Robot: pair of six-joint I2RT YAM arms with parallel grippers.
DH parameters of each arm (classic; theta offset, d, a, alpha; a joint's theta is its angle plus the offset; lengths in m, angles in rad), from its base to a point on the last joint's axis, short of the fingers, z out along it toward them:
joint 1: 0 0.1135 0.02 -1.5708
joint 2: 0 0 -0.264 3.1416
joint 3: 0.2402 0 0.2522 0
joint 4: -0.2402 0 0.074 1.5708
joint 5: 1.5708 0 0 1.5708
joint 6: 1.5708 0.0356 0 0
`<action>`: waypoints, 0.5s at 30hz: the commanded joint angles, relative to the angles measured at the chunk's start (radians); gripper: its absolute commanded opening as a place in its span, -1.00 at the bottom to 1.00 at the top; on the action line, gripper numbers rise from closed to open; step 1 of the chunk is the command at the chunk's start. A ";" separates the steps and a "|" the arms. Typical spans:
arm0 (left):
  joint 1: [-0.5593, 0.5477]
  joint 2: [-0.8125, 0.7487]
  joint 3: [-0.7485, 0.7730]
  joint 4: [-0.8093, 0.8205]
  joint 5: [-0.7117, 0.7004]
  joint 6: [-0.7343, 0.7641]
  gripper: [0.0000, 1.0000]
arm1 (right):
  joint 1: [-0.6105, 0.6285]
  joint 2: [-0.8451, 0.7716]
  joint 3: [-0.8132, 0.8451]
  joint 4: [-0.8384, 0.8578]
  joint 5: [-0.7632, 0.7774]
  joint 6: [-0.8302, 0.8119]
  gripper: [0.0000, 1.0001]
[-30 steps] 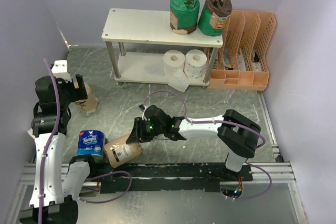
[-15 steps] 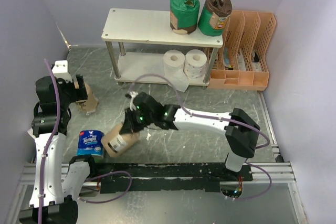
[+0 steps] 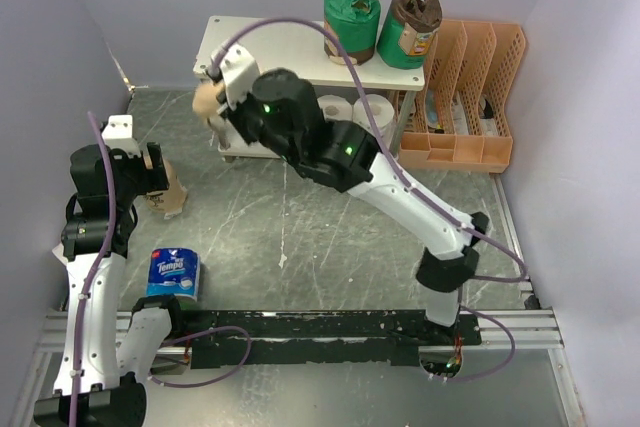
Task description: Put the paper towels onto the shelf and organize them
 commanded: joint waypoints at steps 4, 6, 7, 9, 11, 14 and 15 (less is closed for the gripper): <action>-0.020 -0.004 0.036 0.011 -0.055 0.008 0.70 | -0.006 0.149 0.212 0.170 0.410 -0.619 -1.00; -0.023 -0.003 0.033 0.015 -0.054 0.009 0.70 | -0.021 0.201 0.306 0.179 0.446 -0.714 -1.00; -0.026 -0.003 0.032 0.016 -0.053 0.009 0.70 | -0.034 0.201 0.297 0.229 0.457 -0.756 -1.00; -0.031 -0.001 0.034 0.019 -0.054 0.006 0.70 | -0.067 0.182 0.252 0.273 0.414 -0.843 -1.00; -0.035 0.000 0.036 0.022 -0.054 0.005 0.70 | -0.103 0.168 0.234 0.330 0.378 -0.872 -1.00; -0.041 0.000 0.037 0.024 -0.058 0.006 0.71 | -0.172 0.200 0.317 0.315 0.327 -0.862 -1.00; -0.042 -0.002 0.037 0.024 -0.059 0.006 0.71 | -0.193 0.213 0.341 0.324 0.334 -0.861 -1.00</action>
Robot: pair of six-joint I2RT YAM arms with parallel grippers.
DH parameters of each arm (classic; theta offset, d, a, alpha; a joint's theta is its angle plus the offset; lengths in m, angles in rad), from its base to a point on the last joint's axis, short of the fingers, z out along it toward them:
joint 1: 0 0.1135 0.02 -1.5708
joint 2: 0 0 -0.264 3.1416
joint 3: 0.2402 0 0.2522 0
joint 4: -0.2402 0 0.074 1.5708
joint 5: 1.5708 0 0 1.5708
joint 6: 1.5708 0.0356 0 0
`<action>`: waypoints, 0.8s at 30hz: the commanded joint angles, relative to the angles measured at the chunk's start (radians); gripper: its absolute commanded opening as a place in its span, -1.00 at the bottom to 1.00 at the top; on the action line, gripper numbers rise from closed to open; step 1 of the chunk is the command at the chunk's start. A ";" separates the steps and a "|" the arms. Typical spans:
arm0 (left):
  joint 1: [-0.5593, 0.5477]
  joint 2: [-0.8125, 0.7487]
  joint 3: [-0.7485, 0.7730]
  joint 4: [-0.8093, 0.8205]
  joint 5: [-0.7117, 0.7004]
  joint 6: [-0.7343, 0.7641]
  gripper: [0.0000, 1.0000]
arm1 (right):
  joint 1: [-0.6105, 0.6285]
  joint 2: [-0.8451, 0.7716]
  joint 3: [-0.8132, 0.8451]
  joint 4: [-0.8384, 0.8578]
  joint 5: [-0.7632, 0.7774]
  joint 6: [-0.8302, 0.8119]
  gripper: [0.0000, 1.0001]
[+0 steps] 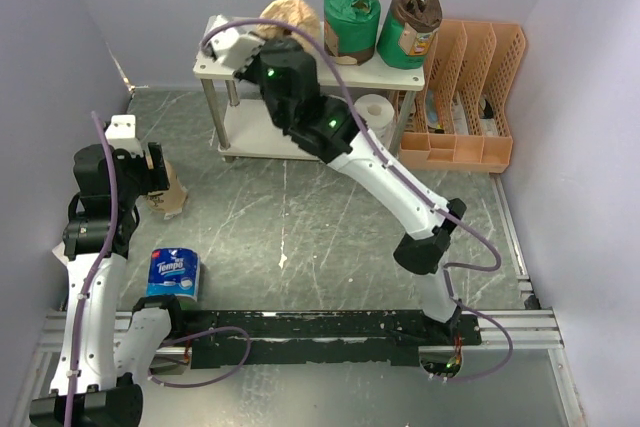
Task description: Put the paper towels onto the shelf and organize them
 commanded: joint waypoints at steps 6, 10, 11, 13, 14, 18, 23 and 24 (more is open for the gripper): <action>-0.014 -0.005 0.037 0.025 -0.031 0.007 0.73 | -0.168 0.034 0.099 0.103 -0.015 -0.029 -1.00; -0.014 -0.002 0.035 0.028 -0.029 0.006 0.74 | -0.178 0.034 0.070 0.079 -0.038 0.010 -1.00; -0.014 -0.002 0.035 0.028 -0.027 0.006 0.74 | -0.179 0.039 0.073 0.073 -0.043 0.018 -1.00; -0.014 0.000 0.037 0.028 -0.028 0.006 0.74 | -0.177 0.046 0.080 0.063 -0.052 0.031 -1.00; -0.014 0.000 0.037 0.027 -0.028 0.006 0.74 | -0.177 0.046 0.079 0.059 -0.051 0.038 -1.00; -0.014 -0.001 0.034 0.027 -0.031 0.007 0.75 | -0.176 0.032 0.063 0.013 -0.063 0.084 -1.00; -0.014 -0.001 0.034 0.028 -0.024 0.007 0.75 | -0.172 -0.011 0.008 -0.027 -0.057 0.113 -1.00; -0.014 -0.002 0.034 0.028 -0.024 0.007 0.75 | -0.173 -0.014 0.001 -0.027 -0.052 0.110 -1.00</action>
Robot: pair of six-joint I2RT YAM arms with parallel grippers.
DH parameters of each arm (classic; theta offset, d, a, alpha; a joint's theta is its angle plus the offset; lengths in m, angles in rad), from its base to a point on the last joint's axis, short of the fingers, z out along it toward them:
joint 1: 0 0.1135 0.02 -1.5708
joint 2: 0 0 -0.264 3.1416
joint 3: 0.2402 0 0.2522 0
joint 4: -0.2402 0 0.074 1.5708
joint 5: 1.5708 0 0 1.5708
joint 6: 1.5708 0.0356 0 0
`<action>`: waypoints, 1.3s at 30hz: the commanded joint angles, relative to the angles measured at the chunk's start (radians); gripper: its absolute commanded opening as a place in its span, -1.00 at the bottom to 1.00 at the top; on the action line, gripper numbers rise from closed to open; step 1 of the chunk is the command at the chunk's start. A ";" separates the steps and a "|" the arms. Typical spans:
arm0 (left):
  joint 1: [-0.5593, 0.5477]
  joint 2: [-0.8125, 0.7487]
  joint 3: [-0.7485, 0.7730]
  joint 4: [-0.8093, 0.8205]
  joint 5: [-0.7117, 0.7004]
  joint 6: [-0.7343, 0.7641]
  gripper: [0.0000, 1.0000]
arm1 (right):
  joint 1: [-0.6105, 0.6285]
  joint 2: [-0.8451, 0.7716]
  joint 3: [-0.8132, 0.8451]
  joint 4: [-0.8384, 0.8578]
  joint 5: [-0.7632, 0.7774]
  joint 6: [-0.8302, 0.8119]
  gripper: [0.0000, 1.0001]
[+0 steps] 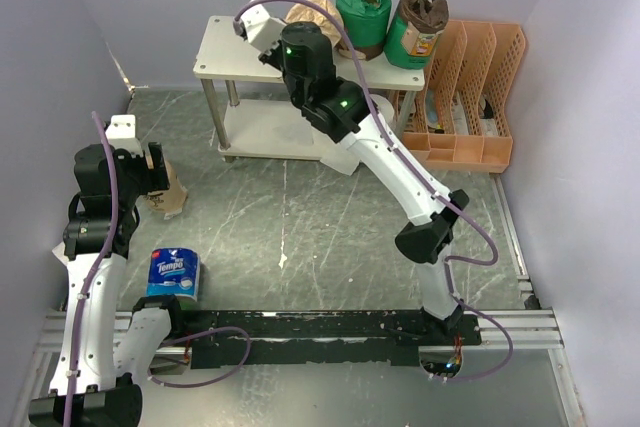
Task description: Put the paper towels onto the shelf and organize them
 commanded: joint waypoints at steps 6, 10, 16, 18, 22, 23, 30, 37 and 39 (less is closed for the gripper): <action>-0.005 -0.002 0.035 0.025 -0.008 0.007 0.76 | 0.004 -0.035 -0.004 -0.004 0.019 0.025 -1.00; -0.005 -0.001 0.036 0.025 -0.009 0.008 0.76 | 0.012 -0.052 -0.053 0.067 0.049 0.019 -0.42; -0.004 0.002 0.038 0.025 -0.004 0.008 0.76 | 0.031 -0.051 -0.059 0.137 0.055 -0.012 0.02; -0.006 0.003 0.038 0.024 -0.007 0.008 0.76 | 0.034 -0.049 -0.058 0.164 0.053 -0.029 0.05; -0.005 0.002 0.039 0.023 -0.012 0.008 0.76 | 0.033 -0.060 -0.115 0.301 0.051 -0.098 0.13; -0.004 0.003 0.039 0.023 -0.014 0.008 0.76 | 0.031 -0.062 -0.131 0.337 0.045 -0.117 0.16; -0.004 0.008 0.040 0.022 -0.019 0.011 0.76 | -0.018 0.018 -0.042 0.399 -0.010 -0.110 0.35; -0.002 0.011 0.035 0.025 -0.024 0.014 0.76 | -0.001 -0.057 -0.178 0.481 0.040 -0.071 0.36; -0.001 0.012 0.035 0.025 -0.020 0.014 0.75 | 0.083 -0.147 -0.345 0.641 0.112 -0.126 0.40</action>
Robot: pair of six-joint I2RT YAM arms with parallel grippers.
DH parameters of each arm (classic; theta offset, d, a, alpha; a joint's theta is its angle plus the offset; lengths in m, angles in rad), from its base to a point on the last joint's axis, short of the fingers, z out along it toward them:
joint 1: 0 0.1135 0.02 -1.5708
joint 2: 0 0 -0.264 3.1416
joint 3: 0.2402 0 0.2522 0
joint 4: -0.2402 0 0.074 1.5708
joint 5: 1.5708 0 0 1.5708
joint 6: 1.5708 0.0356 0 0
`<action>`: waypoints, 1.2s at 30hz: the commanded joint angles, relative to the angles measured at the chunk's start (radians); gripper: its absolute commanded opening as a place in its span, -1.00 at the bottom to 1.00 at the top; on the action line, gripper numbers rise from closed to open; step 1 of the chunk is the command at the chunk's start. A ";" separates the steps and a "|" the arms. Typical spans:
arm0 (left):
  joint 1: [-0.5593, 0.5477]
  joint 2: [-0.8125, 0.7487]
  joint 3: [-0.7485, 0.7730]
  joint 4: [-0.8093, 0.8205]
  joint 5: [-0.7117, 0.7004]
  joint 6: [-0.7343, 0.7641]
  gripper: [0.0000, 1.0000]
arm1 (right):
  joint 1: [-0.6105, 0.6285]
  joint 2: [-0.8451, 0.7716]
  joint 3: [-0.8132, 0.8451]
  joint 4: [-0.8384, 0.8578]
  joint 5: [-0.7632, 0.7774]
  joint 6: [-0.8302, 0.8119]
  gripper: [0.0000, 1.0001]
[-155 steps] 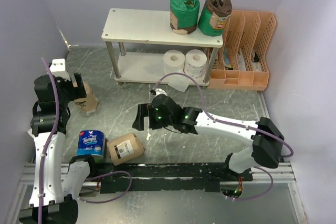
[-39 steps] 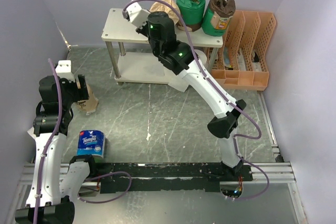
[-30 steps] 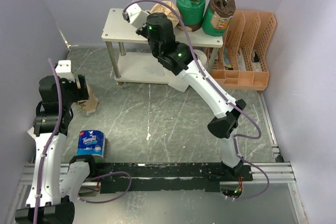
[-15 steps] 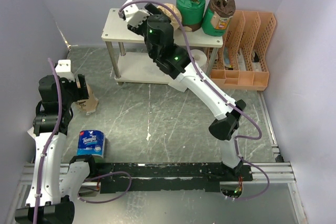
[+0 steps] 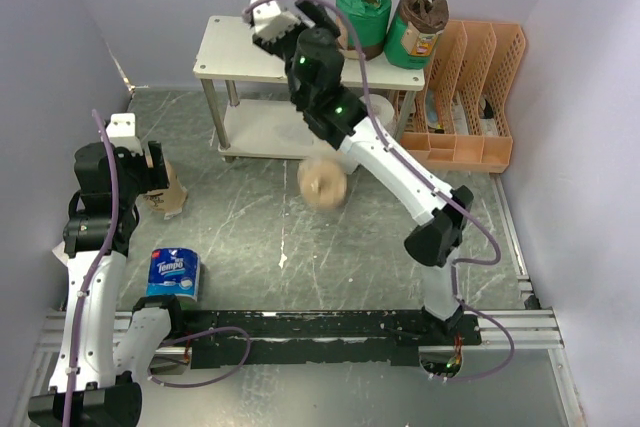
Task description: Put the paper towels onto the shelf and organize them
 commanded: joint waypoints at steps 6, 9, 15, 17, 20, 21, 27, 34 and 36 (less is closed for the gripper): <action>0.003 -0.010 0.033 0.008 -0.004 0.027 0.80 | 0.346 -0.394 -0.702 0.134 0.300 0.257 0.67; 0.009 0.006 0.064 -0.027 0.067 0.083 0.99 | 0.378 -0.535 -0.968 0.056 0.214 0.637 0.91; 0.009 0.189 0.208 -0.206 0.099 0.284 0.82 | 0.377 -0.714 -1.332 0.175 0.038 0.951 1.00; 0.018 0.300 0.281 -0.293 0.124 0.300 0.68 | 0.375 -0.717 -1.369 0.176 0.004 0.975 1.00; 0.057 0.398 0.342 -0.342 0.210 0.284 0.67 | 0.377 -0.696 -1.377 0.149 -0.030 1.007 1.00; 0.067 0.425 0.352 -0.345 0.229 0.279 0.68 | 0.377 -0.688 -1.378 0.139 -0.031 1.017 1.00; 0.097 0.588 0.387 -0.385 0.188 0.360 0.67 | 0.376 -0.715 -1.417 0.124 -0.020 1.069 1.00; 0.109 0.636 0.320 -0.253 0.121 0.572 0.67 | 0.375 -0.779 -1.528 0.250 -0.047 1.085 1.00; 0.110 0.662 0.331 -0.242 0.140 0.594 0.65 | 0.376 -0.771 -1.529 0.255 -0.050 1.088 1.00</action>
